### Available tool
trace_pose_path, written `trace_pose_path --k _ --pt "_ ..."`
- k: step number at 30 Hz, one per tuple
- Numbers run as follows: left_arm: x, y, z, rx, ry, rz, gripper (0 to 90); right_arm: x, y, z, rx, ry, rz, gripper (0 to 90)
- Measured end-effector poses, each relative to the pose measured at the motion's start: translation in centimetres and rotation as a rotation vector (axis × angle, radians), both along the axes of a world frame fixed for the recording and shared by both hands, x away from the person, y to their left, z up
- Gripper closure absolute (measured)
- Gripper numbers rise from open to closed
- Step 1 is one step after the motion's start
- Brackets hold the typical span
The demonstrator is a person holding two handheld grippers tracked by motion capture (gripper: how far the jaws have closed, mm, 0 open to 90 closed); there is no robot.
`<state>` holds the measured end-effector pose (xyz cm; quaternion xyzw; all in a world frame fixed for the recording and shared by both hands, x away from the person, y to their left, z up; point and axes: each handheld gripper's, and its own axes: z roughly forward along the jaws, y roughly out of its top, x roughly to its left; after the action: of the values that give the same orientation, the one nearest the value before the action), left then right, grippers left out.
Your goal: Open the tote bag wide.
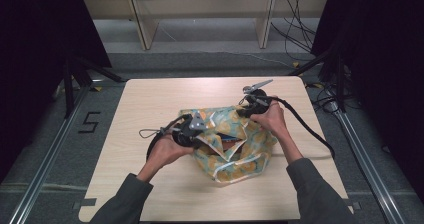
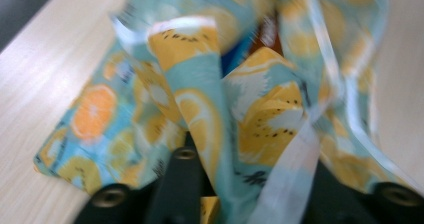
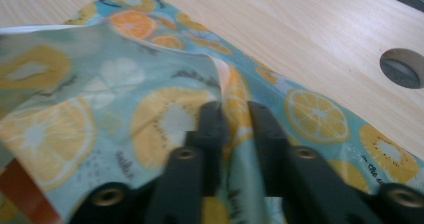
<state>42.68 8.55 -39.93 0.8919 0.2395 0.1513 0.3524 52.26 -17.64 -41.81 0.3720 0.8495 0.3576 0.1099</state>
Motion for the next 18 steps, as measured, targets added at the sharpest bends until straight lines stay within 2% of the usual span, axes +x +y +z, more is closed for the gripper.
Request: trace_pose_path --k 1,2,3,4,5,6,7,10,11,13,15,18 --pt "0.8 0.4 0.1 -0.026 0.018 0.029 85.2 -0.3 -0.3 0.5 0.008 -0.007 0.002 62.5" --pt "1.6 0.8 0.2 -0.030 0.046 0.046 86.1 -0.5 -0.7 1.0 0.027 -0.021 -0.002 59.5" --pt "2.2 1.0 0.2 -0.057 0.066 0.070 86.6 -1.0 -1.1 1.8 0.065 -0.023 -0.002 56.7" --pt "3.2 1.5 0.1 -0.082 0.087 0.087 87.0 -1.5 -1.3 2.3 0.099 -0.006 -0.003 54.3" --pt "3.8 1.8 -0.1 -0.094 0.105 0.108 87.2 -2.1 -1.7 3.2 0.112 -0.020 0.015 52.9" --pt "4.4 2.2 -0.2 -0.100 0.123 0.126 87.2 -2.9 -2.1 4.1 0.117 -0.007 0.045 52.7" --pt "4.8 2.4 -0.4 -0.119 0.134 0.141 87.3 -3.7 -2.3 4.8 0.109 -0.030 0.063 51.8" --pt "5.5 2.9 -0.8 -0.122 0.148 0.161 87.3 -6.2 -1.9 5.9 0.119 -0.039 0.159 51.1" --pt "5.5 2.9 -0.8 -0.123 0.154 0.161 87.3 -6.9 -1.5 5.9 0.120 -0.024 0.190 51.4" --pt "5.3 2.9 -0.7 -0.127 0.156 0.157 87.3 -7.9 -0.6 5.3 0.085 -0.033 0.235 52.3" --pt "5.2 2.8 -0.6 -0.120 0.160 0.150 87.3 -8.3 0.5 4.3 0.049 -0.015 0.280 53.9" --pt "5.1 2.9 -0.5 -0.097 0.172 0.125 87.3 -8.5 2.6 1.8 -0.052 0.013 0.317 53.2"
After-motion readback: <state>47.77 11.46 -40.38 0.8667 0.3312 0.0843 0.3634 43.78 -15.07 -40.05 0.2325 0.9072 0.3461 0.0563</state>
